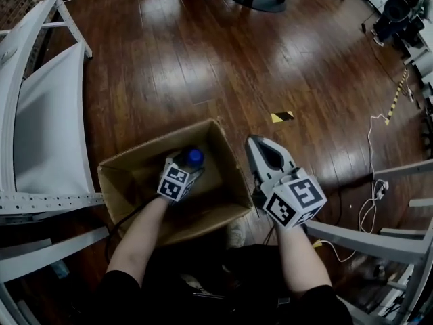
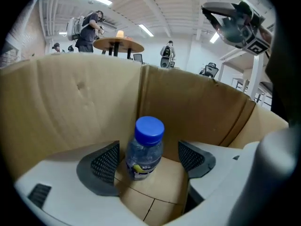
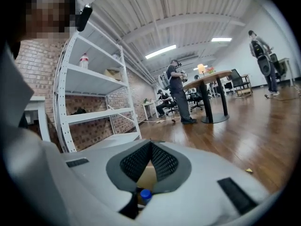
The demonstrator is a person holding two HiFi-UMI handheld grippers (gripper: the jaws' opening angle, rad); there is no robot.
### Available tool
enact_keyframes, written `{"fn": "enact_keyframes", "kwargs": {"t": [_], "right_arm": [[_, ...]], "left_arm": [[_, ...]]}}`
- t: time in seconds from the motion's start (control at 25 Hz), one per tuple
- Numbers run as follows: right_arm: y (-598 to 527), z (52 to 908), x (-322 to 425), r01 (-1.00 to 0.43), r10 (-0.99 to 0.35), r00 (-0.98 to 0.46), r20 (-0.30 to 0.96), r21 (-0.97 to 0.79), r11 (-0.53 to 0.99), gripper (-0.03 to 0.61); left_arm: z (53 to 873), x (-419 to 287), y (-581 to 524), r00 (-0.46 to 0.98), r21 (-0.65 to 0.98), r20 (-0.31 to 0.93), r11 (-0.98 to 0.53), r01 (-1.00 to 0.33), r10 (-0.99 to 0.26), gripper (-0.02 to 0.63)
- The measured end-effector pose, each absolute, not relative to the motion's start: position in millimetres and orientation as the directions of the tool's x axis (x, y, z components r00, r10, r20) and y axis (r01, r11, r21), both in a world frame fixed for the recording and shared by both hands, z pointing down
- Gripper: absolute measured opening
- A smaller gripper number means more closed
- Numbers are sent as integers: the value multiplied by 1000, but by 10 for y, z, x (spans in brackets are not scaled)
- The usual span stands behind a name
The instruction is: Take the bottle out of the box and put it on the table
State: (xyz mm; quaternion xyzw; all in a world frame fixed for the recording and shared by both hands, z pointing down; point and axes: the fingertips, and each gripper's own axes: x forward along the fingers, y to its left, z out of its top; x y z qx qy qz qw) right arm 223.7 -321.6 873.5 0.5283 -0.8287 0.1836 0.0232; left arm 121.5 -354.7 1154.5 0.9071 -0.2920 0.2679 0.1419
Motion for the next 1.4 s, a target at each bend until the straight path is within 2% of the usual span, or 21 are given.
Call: {"fn": "enact_keyframes", "kwargs": {"t": [0.36,0.44,0.48,0.68,1.04,1.24,1.4], "right_arm": [[-3177,8859,2481,-884,-857,-442,265,-288,367,5],[-3197,8898,2479,-882,-847,-453,277,-280,380,5],[-3208,8919,2478,-881,-843,-457,284,-275,385,5],[-3312,8998,2399,-875,-823,-476,308,-257,410,5],[-3517,9114,2021,-855,-787,-518,334,-223,469,5],[-3533,9182,1891,-842,-765,-538,354,-203,499,5],[-3521,9195,1803,-836,-757,-536,374,-107,538,5]], "left_arm": [[12072,1451,-3789,623,50,652,-795,-605,-433,393],[12082,1490,-3841,606,8,655,-797,-603,-452,392],[12074,1504,-3864,597,-9,658,-797,-603,-459,370],[11989,1531,-3798,603,-13,667,-816,-577,-438,362],[11300,1584,-3623,685,24,617,-861,-509,-388,362],[10776,1518,-3511,713,-9,570,-871,-492,-408,362],[10417,1371,-3415,733,-26,524,-868,-496,-435,362]]}}
